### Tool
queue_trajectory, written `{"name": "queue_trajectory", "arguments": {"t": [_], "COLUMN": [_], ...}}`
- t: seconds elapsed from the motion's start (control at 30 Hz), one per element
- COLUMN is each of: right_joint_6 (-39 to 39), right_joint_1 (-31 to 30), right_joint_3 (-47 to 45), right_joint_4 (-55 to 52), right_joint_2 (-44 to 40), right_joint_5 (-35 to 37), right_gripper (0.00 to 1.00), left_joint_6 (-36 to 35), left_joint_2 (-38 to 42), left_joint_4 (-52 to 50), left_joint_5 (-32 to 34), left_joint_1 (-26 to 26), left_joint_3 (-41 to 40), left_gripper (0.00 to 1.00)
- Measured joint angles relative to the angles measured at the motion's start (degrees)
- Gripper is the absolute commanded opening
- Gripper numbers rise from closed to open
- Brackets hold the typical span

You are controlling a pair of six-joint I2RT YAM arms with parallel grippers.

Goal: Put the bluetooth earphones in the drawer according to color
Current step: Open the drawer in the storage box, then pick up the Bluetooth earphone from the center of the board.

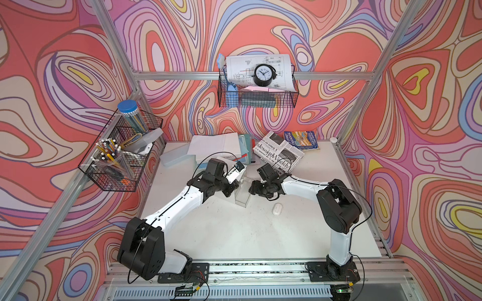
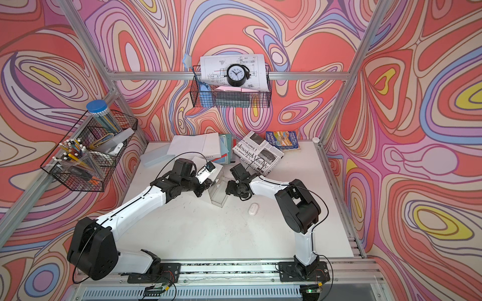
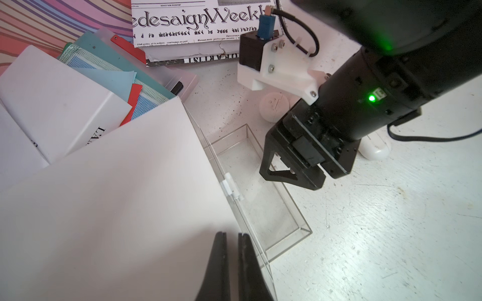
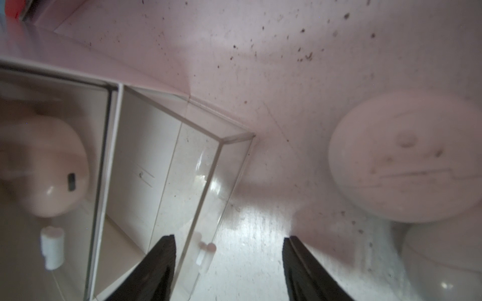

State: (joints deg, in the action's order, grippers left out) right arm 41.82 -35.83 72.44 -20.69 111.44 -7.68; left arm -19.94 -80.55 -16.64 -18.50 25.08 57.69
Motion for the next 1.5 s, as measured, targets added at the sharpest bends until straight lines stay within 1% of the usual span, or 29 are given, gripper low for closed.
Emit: {"name": "queue_trajectory", "arguments": {"t": [0.47,0.57,0.73,0.87,1.0,1.2,1.33,1.5], "right_joint_6": [-0.26,-0.63,-2.78,-5.64,-9.75,-18.10,-21.40,-23.80], "right_joint_1": [-0.26,-0.24,-0.24,-0.20,-0.17,0.04,1.46,4.90], "right_joint_3": [-0.61,-1.42,-4.66,-4.50,-0.98,5.92,6.34,5.14], "right_joint_4": [-1.92,-0.90,1.70,1.77,-2.08,-12.63,-18.88,-21.79], "right_joint_2": [-1.40,-1.79,-5.42,-9.44,-11.10,-8.63,-8.17,-8.17], "right_joint_5": [2.93,2.86,3.21,5.77,9.01,13.16,14.71,14.97], "right_gripper": [0.66,0.69,0.82,0.88,0.91,0.93,0.93,0.93], "left_joint_6": [0.00,0.00,0.00,0.02,0.22,0.20,0.20,0.02], "left_joint_2": [-0.37,-0.37,-0.37,-0.35,-0.09,1.40,1.77,1.81], "left_joint_4": [-0.33,-0.33,-0.33,-0.33,-0.68,-1.84,-2.23,-2.43], "left_joint_5": [-0.42,-0.42,-0.46,-0.72,-2.10,-4.55,-5.18,-5.42], "left_joint_1": [0.00,0.00,0.00,0.00,0.00,0.00,0.00,0.00], "left_joint_3": [0.44,0.44,0.44,0.44,0.44,0.44,0.44,0.44], "left_gripper": [0.00,0.00,0.00,0.00,0.00,0.00,0.00,0.00]}}
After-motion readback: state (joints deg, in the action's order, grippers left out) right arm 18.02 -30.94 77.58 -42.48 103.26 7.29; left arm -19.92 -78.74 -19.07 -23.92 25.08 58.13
